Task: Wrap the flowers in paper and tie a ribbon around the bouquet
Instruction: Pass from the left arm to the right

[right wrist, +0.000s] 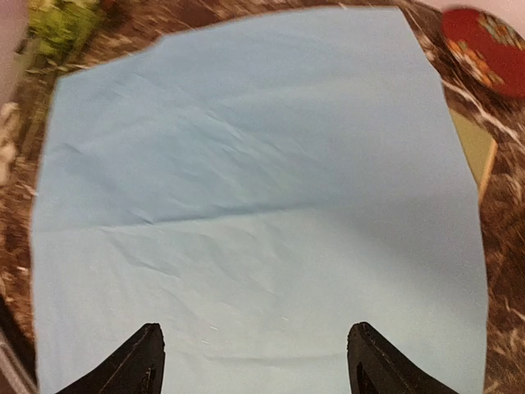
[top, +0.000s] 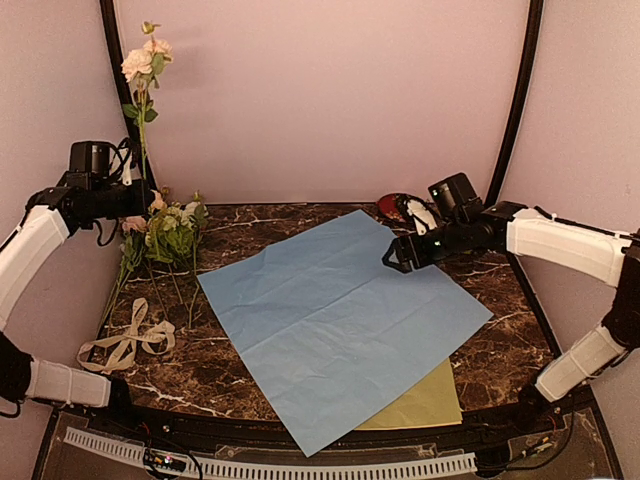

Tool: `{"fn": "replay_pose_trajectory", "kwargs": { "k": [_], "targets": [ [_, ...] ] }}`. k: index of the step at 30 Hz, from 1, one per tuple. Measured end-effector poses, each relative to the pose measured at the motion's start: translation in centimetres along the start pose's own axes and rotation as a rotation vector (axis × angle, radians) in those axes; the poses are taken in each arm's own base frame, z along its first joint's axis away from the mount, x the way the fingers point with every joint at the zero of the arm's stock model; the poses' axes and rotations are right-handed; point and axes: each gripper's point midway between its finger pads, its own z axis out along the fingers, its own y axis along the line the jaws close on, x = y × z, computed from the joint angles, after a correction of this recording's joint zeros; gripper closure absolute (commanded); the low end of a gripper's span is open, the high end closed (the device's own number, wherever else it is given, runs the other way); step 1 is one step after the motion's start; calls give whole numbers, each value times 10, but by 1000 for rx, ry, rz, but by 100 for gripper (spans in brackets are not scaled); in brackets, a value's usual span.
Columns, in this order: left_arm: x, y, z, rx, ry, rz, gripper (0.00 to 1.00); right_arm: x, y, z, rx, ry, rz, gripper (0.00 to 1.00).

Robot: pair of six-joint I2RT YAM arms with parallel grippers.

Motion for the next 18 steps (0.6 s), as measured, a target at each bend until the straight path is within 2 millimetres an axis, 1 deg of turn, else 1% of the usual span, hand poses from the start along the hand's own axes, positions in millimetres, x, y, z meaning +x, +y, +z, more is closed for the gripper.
{"fn": "replay_pose_trajectory", "kwargs": {
  "k": [1, 2, 3, 4, 5, 6, 7, 9, 11, 12, 14, 15, 16, 17, 18],
  "targets": [
    [-9, -29, -9, 88, -47, 18, 100, -14, 16, -7, -63, -50, -13, 25],
    [-17, -54, -17, 165, -87, 29, 100, -31, 35, -17, -136, -112, -30, 25],
    [-22, -80, -26, 252, -123, 37, 100, -51, 58, -29, -222, -189, -49, 25],
    [-24, -105, -33, 333, -150, 44, 100, -65, 75, -39, -285, -243, -66, 25],
    [-23, -127, -39, 410, -167, 52, 100, -83, 97, -52, -367, -315, -88, 26],
    [-21, -146, -44, 470, -178, 58, 100, -95, 114, -64, -432, -366, -102, 26],
    [-16, -170, -49, 548, -188, 66, 100, -108, 132, -76, -503, -416, -116, 27],
    [0, -208, -54, 670, -184, 80, 100, -132, 167, -100, -645, -503, -138, 27],
    [16, -243, -58, 770, -164, 101, 100, -148, 193, -112, -749, -544, -151, 27],
    [25, -263, -61, 823, -150, 117, 100, -154, 205, -115, -796, -551, -156, 27],
    [38, -290, -63, 897, -131, 139, 100, -161, 223, -111, -849, -544, -163, 27],
    [40, -299, -66, 930, -134, 142, 100, -162, 230, -106, -864, -534, -163, 27],
    [52, -314, -66, 969, -108, 156, 100, -160, 236, -99, -873, -517, -160, 27],
    [58, -322, -67, 993, -99, 162, 100, -157, 240, -93, -878, -500, -156, 29],
    [62, -327, -67, 1009, -91, 166, 100, -154, 243, -87, -879, -483, -151, 33]
  ]
}}
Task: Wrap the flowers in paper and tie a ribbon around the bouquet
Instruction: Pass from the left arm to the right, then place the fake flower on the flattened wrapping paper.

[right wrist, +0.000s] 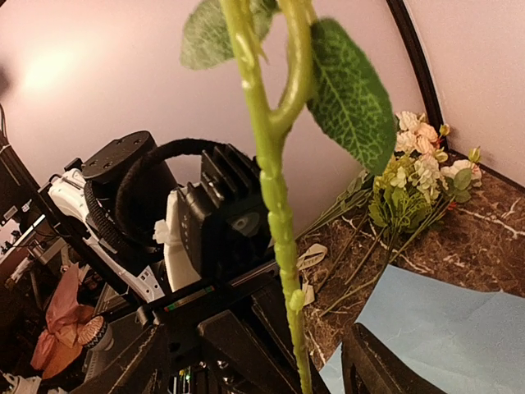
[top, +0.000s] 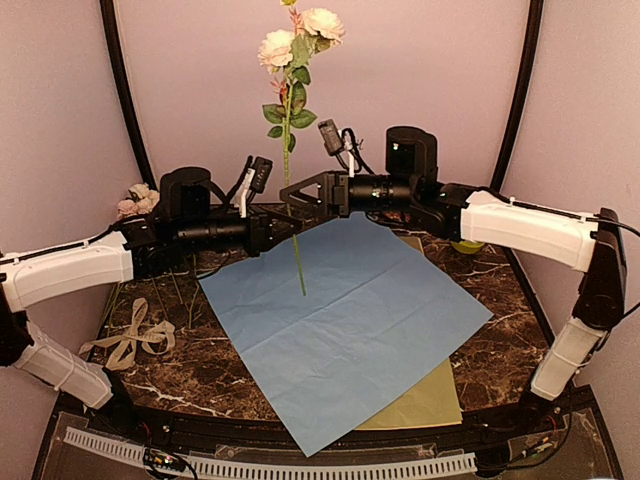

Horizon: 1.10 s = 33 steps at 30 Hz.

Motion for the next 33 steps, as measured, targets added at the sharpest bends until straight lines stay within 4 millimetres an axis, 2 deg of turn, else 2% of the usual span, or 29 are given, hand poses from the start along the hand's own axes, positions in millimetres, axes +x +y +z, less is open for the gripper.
{"fn": "replay_pose_trajectory", "kwargs": {
  "k": [3, 6, 8, 9, 15, 17, 18, 20, 24, 27, 30, 33],
  "targets": [
    [5, -8, 10, 39, 7, 0, 100, 11, -2, 6, 2, 27, 32, 55],
    [6, -13, 14, 63, 4, -4, 100, 11, -3, 6, 11, 24, 38, 77],
    [5, -16, 14, 77, -2, -3, 100, 10, -8, 6, 30, 16, 52, 95],
    [5, -18, 15, 82, -2, -3, 100, 11, -10, 5, 37, 15, 50, 100],
    [6, -21, 15, 95, 4, -8, 98, 12, -20, 4, 81, 12, 59, 100],
    [8, -20, 15, 91, 12, -12, 54, 13, -25, 3, 101, 15, 68, 100],
    [9, -19, 15, 89, 14, -10, 42, 14, -28, 2, 115, 16, 76, 100],
    [9, -18, 15, 77, 11, -7, 33, 19, -39, -2, 158, 33, 125, 100],
    [17, -6, 16, 11, 37, -9, 26, 31, -78, -23, 278, 67, 265, 100],
    [28, 19, 13, -100, 70, -35, 25, 51, -107, -38, 340, 91, 368, 100],
    [41, 58, 3, -254, 105, -106, 31, 88, -135, -39, 375, 151, 465, 100],
    [51, 99, -13, -394, 127, -199, 33, 136, -163, -33, 412, 241, 565, 100]
  ]
}}
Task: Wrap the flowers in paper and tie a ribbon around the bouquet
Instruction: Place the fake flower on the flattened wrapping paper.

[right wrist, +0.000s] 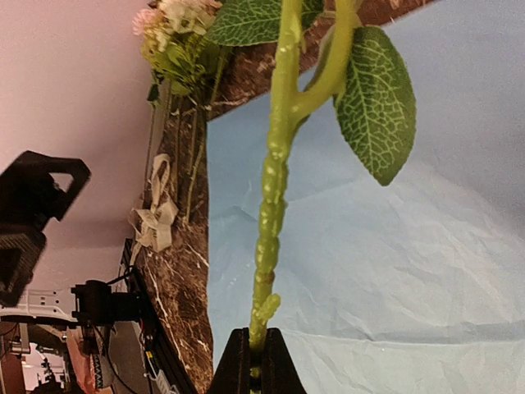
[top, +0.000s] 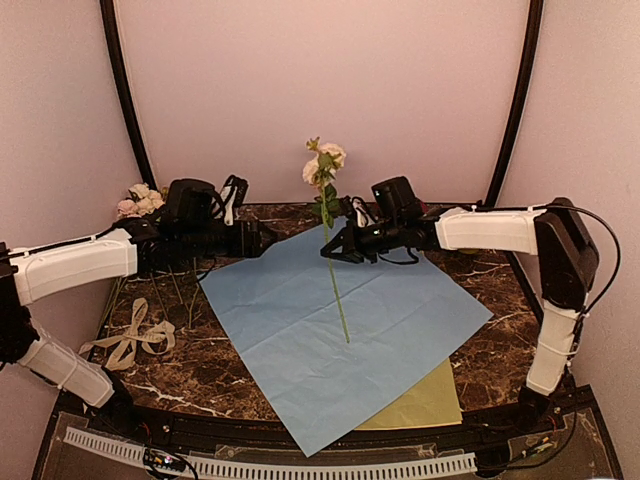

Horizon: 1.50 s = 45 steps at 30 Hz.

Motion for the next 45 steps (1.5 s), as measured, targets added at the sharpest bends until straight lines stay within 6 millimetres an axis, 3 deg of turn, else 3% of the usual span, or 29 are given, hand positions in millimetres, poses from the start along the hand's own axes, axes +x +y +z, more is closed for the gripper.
{"fn": "replay_pose_trajectory", "kwargs": {
  "k": [3, 8, 17, 24, 29, 33, 36, 42, 45],
  "targets": [
    [8, 31, 1, -100, 29, -66, 33, 24, -34, 20, 52, 77, 81, 100],
    [32, 42, 8, -146, 102, -100, 33, 42, -58, 30, 84, 115, 167, 100],
    [43, 47, 14, -166, 136, -109, 33, 51, -81, 40, 105, 64, 294, 100],
    [51, 52, 19, -179, 165, -111, 33, 42, -93, 45, 131, 3, 339, 100],
    [58, 55, 22, -188, 185, -112, 33, 48, -113, 54, 178, 11, 360, 99],
    [58, 55, 22, -191, 188, -109, 33, 52, -123, 54, 213, 16, 363, 75],
    [58, 56, 22, -193, 188, -105, 33, 51, -127, 53, 230, 9, 349, 63],
    [60, 61, 20, -215, 198, -97, 33, 47, -125, 43, 253, -19, 330, 49],
    [58, 70, 17, -241, 198, -99, 27, 45, -119, 31, 272, -41, 319, 45]
  ]
}}
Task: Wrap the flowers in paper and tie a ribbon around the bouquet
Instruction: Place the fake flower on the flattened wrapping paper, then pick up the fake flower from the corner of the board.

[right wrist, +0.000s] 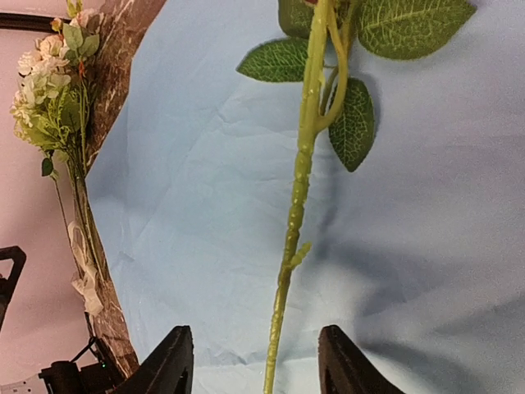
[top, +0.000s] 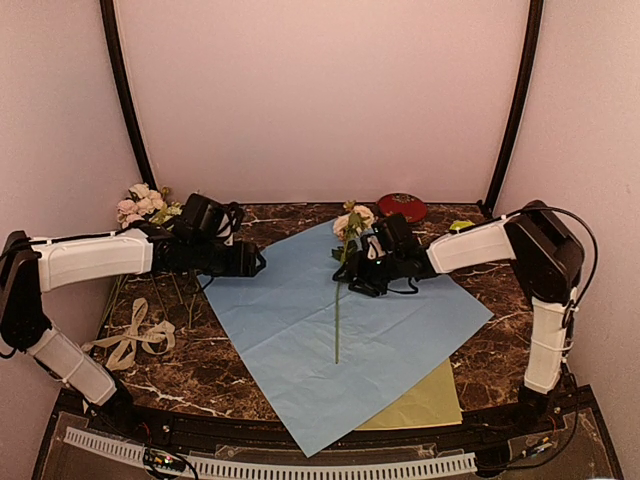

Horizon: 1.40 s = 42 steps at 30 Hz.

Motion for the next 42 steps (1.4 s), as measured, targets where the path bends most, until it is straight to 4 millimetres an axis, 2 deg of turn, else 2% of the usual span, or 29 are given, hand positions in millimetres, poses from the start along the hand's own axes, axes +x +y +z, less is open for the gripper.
{"fn": "replay_pose_trajectory", "kwargs": {
  "k": [4, 7, 9, 12, 13, 16, 20, 23, 27, 32, 39, 42],
  "targets": [
    [-12, 21, -6, -66, -13, -12, 16, -13, 16, -32, 11, -79, -46, 43],
    [-24, 48, -16, -122, -34, -52, 17, -28, 35, -63, 14, -164, -114, 44],
    [-33, 75, -24, -171, -53, -103, 25, -36, 48, -84, 21, -222, -169, 44],
    [-43, 119, -34, -241, -80, -210, 48, -44, 50, -104, 68, -281, -235, 45],
    [-44, 132, -35, -258, -87, -255, 55, -44, 49, -105, 77, -283, -239, 45],
    [-42, 165, -32, -301, -94, -364, 54, -42, 40, -106, 130, -280, -268, 45],
    [-26, 186, -6, -331, -47, -446, 51, -39, 30, -106, 172, -267, -287, 45],
    [-8, 201, 16, -369, 10, -491, 52, -33, 19, -103, 196, -249, -292, 46],
    [8, 216, 31, -422, 53, -526, 55, -25, 5, -101, 235, -224, -292, 46],
    [16, 231, 38, -473, 62, -545, 59, -25, 3, -101, 242, -223, -301, 46],
    [13, 241, 46, -498, 57, -554, 82, -24, 3, -101, 246, -219, -312, 46],
    [14, 243, 46, -500, 57, -560, 87, -24, 2, -101, 248, -217, -315, 46]
  ]
}}
